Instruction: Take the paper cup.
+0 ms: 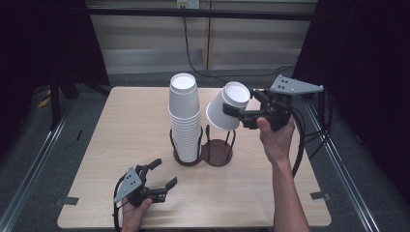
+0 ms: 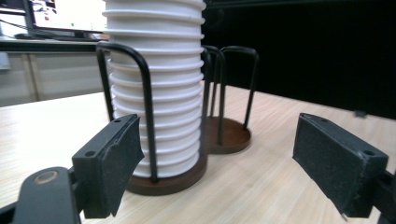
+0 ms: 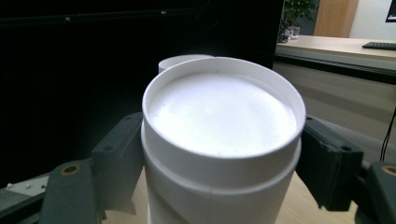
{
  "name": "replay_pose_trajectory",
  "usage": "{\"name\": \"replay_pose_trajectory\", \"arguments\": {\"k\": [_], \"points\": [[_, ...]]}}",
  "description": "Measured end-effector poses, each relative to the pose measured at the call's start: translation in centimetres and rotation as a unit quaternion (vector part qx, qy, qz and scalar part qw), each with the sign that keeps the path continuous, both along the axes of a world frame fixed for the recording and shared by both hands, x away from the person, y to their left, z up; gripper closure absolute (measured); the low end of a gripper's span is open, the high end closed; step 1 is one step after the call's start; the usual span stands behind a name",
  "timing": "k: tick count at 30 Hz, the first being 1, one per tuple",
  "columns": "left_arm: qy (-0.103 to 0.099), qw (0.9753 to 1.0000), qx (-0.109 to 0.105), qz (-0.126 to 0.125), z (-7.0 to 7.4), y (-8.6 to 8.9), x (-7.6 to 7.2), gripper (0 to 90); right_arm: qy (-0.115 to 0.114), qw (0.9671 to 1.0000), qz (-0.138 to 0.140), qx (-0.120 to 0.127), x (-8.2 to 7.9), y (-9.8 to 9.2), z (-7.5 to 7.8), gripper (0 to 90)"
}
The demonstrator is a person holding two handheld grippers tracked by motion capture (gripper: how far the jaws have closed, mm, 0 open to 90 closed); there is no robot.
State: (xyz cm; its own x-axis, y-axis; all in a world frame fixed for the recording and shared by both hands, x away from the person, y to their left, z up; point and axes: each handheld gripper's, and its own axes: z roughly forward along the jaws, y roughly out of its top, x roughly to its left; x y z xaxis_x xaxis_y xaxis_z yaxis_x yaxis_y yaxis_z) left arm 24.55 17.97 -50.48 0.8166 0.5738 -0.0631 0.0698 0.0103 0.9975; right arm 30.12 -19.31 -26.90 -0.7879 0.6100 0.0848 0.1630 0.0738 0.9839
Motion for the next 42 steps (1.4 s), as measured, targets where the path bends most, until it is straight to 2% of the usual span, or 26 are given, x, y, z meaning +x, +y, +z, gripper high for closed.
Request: {"name": "replay_pose_trajectory", "arguments": {"k": [1,3,6,7,9,10,12,16,20,21,22,28,33,42], "points": [[0.000,1.0000,0.000,0.000,0.0,0.0,0.0,15.5,0.000,1.0000,0.000,0.000,0.0,0.0,0.0,23.3],[-0.017,0.9998,0.009,-0.007,0.8,0.1,-0.3,15.5,0.003,1.0000,0.004,-0.001,-0.3,0.1,-0.7,23.3],[-0.017,0.9997,0.013,-0.012,1.3,0.1,-0.4,15.5,0.006,1.0000,0.006,0.002,-0.6,0.2,-1.5,23.3],[-0.024,0.9995,0.019,-0.010,1.8,0.2,-0.3,15.5,0.007,0.9999,0.007,0.004,-0.7,0.3,-1.8,23.3],[-0.022,0.9995,0.018,-0.015,2.0,0.2,-0.2,15.6,0.009,0.9999,0.010,0.003,-0.8,0.4,-2.2,23.3],[-0.027,0.9992,0.024,-0.014,2.2,0.2,-0.1,15.6,0.009,0.9999,0.011,0.004,-0.9,0.4,-2.4,23.3],[-0.021,0.9994,0.023,-0.016,2.3,0.2,-0.1,15.6,0.010,0.9999,0.013,0.005,-1.0,0.5,-2.6,23.3],[-0.026,0.9989,0.022,-0.031,2.5,-0.1,0.1,15.7,0.012,0.9997,0.019,0.007,-1.7,0.9,-3.7,23.3],[-0.028,0.9986,0.026,-0.036,2.8,-0.2,0.1,15.7,0.013,0.9996,0.023,0.006,-2.1,1.1,-4.2,23.3],[-0.034,0.9983,0.030,-0.036,2.9,-0.2,0.2,15.7,0.015,0.9996,0.024,0.007,-2.3,1.2,-4.6,23.3],[-0.031,0.9983,0.021,-0.044,3.2,-0.4,0.2,15.7,0.014,0.9996,0.025,0.008,-2.4,1.3,-4.8,23.3],[-0.037,0.9974,0.025,-0.057,4.0,-0.7,0.3,15.6,0.018,0.9994,0.028,0.008,-2.8,1.4,-5.8,23.3],[-0.038,0.9970,0.016,-0.066,4.3,-1.0,0.3,15.6,0.020,0.9992,0.033,0.007,-3.2,1.5,-6.4,23.3],[-0.048,0.9952,0.027,-0.081,4.9,-1.9,0.2,15.6,0.028,0.9988,0.040,0.006,-4.1,1.8,-8.2,23.3]]}}
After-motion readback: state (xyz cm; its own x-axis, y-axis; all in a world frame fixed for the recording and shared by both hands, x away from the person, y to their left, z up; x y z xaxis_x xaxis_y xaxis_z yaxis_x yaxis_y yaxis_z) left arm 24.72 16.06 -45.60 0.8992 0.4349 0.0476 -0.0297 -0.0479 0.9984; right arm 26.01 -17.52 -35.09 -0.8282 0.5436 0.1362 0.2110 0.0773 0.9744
